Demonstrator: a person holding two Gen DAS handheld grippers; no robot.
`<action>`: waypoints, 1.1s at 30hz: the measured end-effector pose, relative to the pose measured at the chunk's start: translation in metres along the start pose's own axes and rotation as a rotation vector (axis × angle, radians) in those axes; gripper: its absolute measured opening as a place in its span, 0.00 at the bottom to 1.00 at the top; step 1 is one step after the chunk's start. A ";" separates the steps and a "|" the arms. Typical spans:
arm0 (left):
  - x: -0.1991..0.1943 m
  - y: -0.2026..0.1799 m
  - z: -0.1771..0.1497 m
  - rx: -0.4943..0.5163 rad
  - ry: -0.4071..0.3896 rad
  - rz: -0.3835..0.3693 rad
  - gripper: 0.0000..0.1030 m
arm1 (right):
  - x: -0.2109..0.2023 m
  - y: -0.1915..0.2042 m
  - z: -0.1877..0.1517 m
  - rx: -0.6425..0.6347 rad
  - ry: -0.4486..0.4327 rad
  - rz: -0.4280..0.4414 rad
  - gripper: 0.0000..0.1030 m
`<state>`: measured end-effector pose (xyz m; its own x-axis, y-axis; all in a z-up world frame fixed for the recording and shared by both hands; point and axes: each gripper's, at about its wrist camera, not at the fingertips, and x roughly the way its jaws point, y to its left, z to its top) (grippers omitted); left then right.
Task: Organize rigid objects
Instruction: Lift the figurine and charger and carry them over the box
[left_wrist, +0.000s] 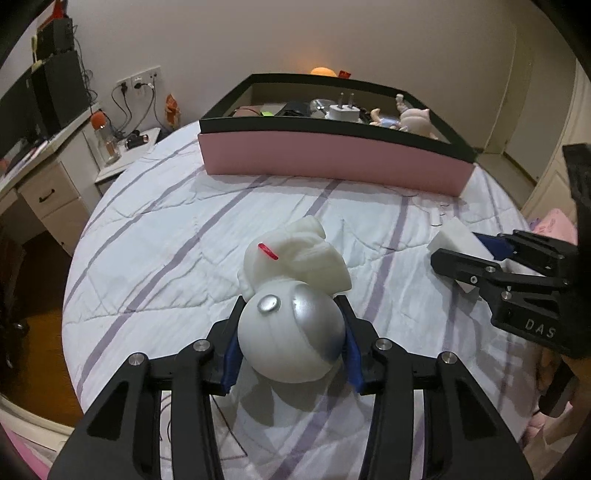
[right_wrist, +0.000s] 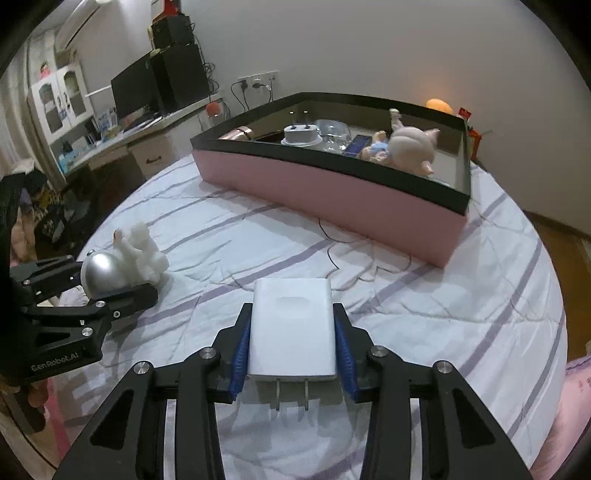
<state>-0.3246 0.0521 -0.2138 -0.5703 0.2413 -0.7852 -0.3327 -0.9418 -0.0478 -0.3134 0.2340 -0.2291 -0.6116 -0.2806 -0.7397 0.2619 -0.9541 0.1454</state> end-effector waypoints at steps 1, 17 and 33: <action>-0.004 0.002 -0.001 -0.016 -0.009 -0.033 0.44 | -0.004 -0.002 0.000 0.014 -0.012 0.012 0.40; -0.083 -0.012 0.019 0.009 -0.180 -0.092 0.44 | -0.079 0.007 0.025 0.023 -0.200 0.106 0.40; -0.132 -0.033 0.061 0.066 -0.330 -0.168 0.44 | -0.136 0.005 0.065 -0.027 -0.358 0.117 0.40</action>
<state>-0.2844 0.0660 -0.0712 -0.7113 0.4638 -0.5281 -0.4838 -0.8681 -0.1108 -0.2780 0.2607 -0.0851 -0.7976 -0.4110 -0.4415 0.3622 -0.9116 0.1944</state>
